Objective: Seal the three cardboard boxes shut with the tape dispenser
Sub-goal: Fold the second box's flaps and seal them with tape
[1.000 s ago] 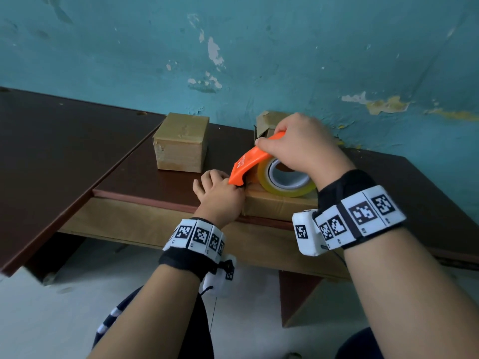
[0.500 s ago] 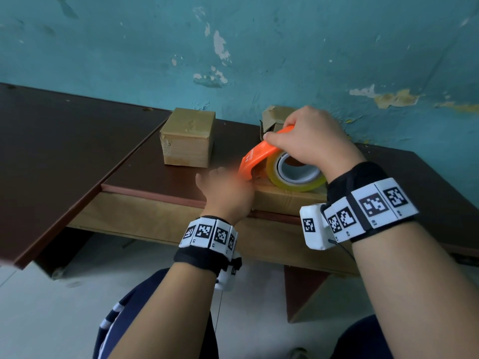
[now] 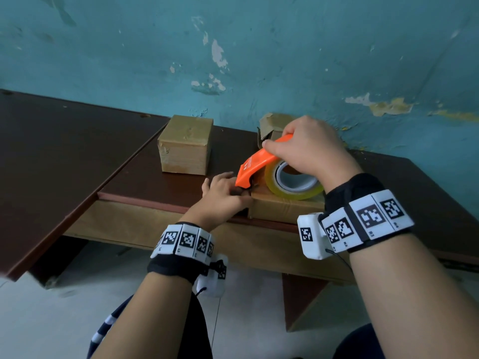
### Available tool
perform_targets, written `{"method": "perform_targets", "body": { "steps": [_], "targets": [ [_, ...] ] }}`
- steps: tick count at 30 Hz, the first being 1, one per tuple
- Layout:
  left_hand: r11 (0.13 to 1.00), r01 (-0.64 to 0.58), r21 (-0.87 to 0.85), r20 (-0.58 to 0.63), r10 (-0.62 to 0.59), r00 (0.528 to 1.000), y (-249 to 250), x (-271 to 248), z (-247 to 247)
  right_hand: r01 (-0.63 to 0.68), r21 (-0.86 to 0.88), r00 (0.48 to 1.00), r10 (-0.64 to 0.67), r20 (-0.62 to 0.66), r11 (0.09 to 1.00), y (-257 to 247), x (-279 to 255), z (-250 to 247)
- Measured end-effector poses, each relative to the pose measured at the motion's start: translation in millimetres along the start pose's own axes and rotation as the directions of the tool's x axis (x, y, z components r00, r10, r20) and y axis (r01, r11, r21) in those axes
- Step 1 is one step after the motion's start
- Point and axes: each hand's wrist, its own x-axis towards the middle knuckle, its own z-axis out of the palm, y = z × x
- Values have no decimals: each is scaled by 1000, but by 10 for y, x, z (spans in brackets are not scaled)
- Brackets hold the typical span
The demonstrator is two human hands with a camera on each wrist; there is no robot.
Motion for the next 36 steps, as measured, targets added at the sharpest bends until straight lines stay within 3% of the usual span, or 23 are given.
{"method": "perform_targets", "body": {
  "steps": [6,11,15,26,31,36],
  "targets": [
    [996,0,-85,133,11,991,82,-41,-19,3,-11,1000,-3,0,1000,-2,-7,-1],
    [953,-85,-291,117,124,985,11,-2,13,0,-5,1000,0,30,1000,-14,-37,-42],
    [931,-119,-345,116,168,979,55,25,-22,-10,24,998,9,55,1000,-6,-26,-42],
    [970,-144,-197,157,176,972,-230,212,38,44,2,997,-44,68,999,-22,-64,-99],
    [979,-175,-101,143,189,972,-254,212,62,55,161,998,-49,-41,985,58,-206,-111],
    [973,-201,-112,144,216,966,-301,231,73,26,446,1000,-22,-13,895,201,-320,-128]
  ]
}}
